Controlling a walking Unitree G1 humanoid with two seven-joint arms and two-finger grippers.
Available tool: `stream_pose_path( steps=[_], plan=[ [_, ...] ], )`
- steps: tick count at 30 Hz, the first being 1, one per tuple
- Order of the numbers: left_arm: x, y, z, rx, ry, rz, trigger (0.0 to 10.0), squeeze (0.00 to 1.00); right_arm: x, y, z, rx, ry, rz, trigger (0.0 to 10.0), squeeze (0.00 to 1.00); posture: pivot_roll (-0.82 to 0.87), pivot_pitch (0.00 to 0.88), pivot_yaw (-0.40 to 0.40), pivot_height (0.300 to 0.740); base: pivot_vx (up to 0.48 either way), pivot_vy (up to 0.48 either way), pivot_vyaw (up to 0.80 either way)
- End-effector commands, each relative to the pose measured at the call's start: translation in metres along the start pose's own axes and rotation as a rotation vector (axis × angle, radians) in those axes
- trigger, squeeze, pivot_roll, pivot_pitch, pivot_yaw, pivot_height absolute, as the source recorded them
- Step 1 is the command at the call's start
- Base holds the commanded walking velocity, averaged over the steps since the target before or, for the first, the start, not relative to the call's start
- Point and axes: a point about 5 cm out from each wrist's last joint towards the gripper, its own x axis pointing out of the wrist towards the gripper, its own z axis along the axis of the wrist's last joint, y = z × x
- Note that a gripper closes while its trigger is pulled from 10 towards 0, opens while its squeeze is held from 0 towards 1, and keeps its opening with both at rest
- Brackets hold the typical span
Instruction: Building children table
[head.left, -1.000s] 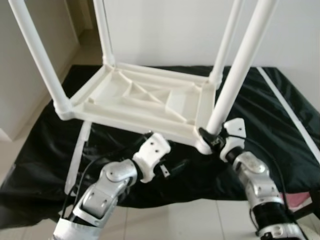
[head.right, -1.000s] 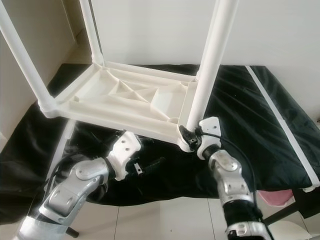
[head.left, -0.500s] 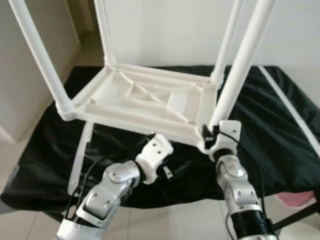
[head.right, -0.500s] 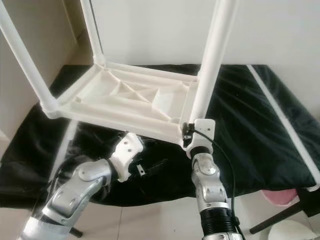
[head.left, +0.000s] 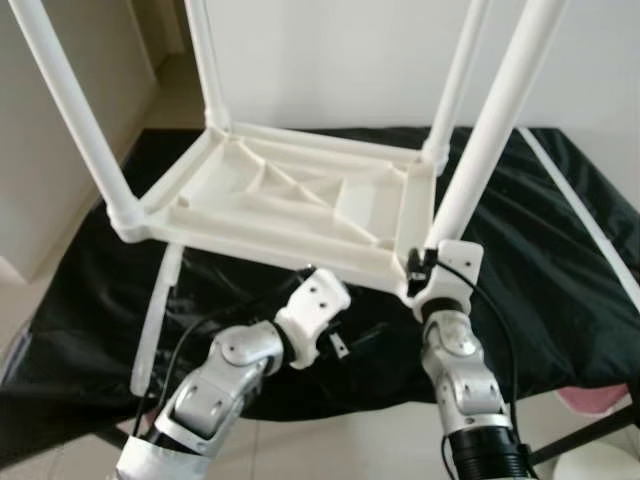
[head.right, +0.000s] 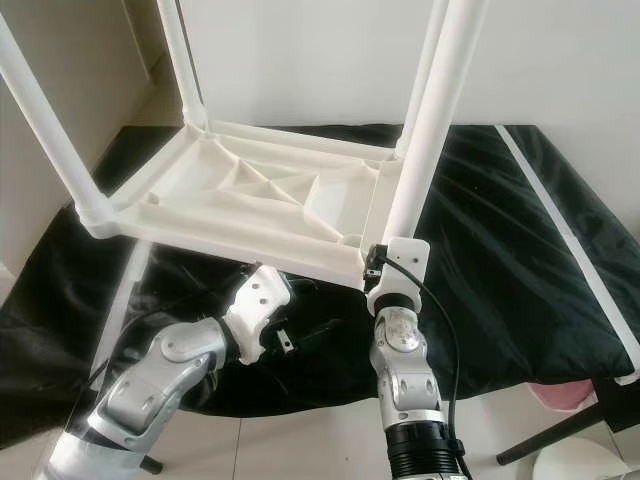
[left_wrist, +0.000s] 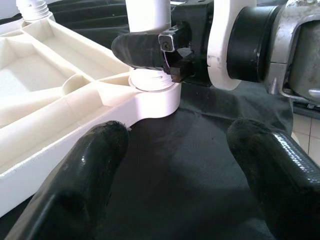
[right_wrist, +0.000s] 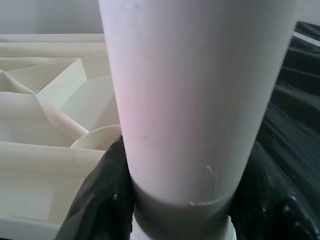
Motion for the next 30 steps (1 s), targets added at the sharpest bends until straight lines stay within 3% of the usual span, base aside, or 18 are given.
stream_pose_path(
  steps=[1, 13, 14, 15, 16, 19, 24, 30],
  plan=[
    [0.001, -0.003, -0.002, -0.009, 0.003, -0.06, 10.0, 0.0, -0.005, -0.002, -0.017, 0.039, 0.09, -0.001, 10.0, 1.0, 0.01, 0.042, -0.013, 0.74, 0.0, 0.0, 0.0],
    [0.001, -0.002, -0.001, -0.004, 0.001, -0.044, 10.0, 0.0, 0.004, -0.014, -0.001, 0.027, 0.005, 0.06, 10.0, 1.0, 0.02, 0.047, -0.03, 0.74, 0.0, 0.0, 0.0],
    [0.0, -0.001, -0.001, -0.006, -0.004, -0.033, 10.0, 0.0, 0.004, -0.015, 0.0, 0.027, 0.001, 0.08, 10.0, 0.83, 0.02, 0.047, -0.03, 0.74, 0.0, 0.0, 0.0],
    [0.0, -0.001, -0.001, -0.006, -0.004, -0.033, 10.0, 0.0, 0.004, -0.015, 0.0, 0.027, 0.001, 0.08, 10.0, 0.83, 0.02, 0.047, -0.03, 0.74, 0.0, 0.0, 0.0],
    [0.0, 0.0, 0.0, -0.004, -0.005, -0.025, 10.0, 0.0, 0.003, -0.016, 0.0, 0.028, 0.001, 0.119, 10.0, 0.0, 0.02, 0.054, -0.034, 0.74, 0.0, 0.0, 0.0],
    [-0.002, 0.001, -0.002, 0.008, 0.001, -0.006, 10.0, 0.0, 0.0, -0.016, -0.001, 0.02, -0.014, 0.206, 10.0, 0.0, 0.03, 0.053, -0.036, 0.74, 0.0, 0.0, 0.0],
    [-0.004, 0.003, -0.002, 0.022, 0.006, 0.016, 10.0, 0.0, 0.001, -0.018, -0.001, 0.003, -0.028, 0.232, 10.0, 0.0, 0.03, 0.055, -0.038, 0.74, 0.0, 0.0, 0.0],
    [-0.005, 0.008, -0.003, 0.06, 0.022, 0.063, 10.0, 0.0, 0.009, -0.023, 0.005, -0.038, -0.065, 0.345, 10.0, 0.0, 0.04, 0.056, -0.036, 0.74, 0.0, 0.0, 0.0]
  ],
)
